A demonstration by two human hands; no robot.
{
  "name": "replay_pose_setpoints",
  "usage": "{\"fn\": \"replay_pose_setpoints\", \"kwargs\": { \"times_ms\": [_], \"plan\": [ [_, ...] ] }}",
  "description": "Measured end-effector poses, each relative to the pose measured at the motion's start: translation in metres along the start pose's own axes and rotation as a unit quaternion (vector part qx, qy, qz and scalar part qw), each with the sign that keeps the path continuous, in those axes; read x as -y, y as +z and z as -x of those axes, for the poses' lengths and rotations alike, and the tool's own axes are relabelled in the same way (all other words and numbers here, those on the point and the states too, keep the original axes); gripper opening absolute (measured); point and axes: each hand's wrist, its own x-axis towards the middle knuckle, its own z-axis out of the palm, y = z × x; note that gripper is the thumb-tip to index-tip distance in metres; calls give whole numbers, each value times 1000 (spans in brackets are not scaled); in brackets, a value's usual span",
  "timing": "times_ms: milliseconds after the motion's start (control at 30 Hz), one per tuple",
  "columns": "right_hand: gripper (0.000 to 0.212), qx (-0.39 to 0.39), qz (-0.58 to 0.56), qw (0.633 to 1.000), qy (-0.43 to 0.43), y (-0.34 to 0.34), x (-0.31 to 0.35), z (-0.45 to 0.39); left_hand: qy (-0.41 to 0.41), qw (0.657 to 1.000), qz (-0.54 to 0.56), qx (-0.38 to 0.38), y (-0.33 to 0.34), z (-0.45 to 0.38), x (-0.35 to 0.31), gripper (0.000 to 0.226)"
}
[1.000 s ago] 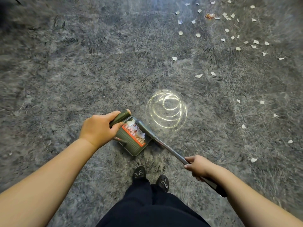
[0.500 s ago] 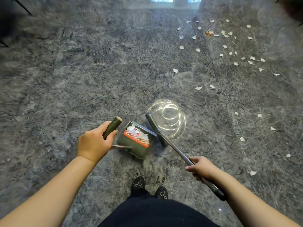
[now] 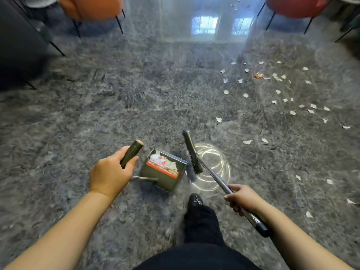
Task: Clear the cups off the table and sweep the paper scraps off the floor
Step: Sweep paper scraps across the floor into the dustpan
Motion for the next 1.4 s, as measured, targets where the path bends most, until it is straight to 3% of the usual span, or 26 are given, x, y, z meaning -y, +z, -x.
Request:
{"fn": "replay_pose_setpoints", "kwargs": {
  "times_ms": [133, 300, 533, 767, 1067, 1400],
  "plan": [
    [35, 16, 9, 1000, -6, -37, 71, -53, -22, 1000, -14, -17, 4, -73, -17, 39],
    [23, 39, 19, 999, 0, -63, 162, -107, -56, 997, -17, -43, -3, -156, -28, 37],
    [22, 42, 36, 998, 3, -60, 294, -192, -103, 991, -12, -81, -18, -275, -8, 35],
    [20, 52, 27, 998, 11, -50, 428, -278, -150, 987, -8, -50, -33, -424, 14, 38],
    [17, 78, -17, 997, -8, -59, 602, -386, -143, 988, -3, -51, -33, -640, 24, 32],
    [16, 98, 31, 994, -24, -103, 831, -543, -146, 983, -16, -113, -25, -885, 6, 34]
  ]
}}
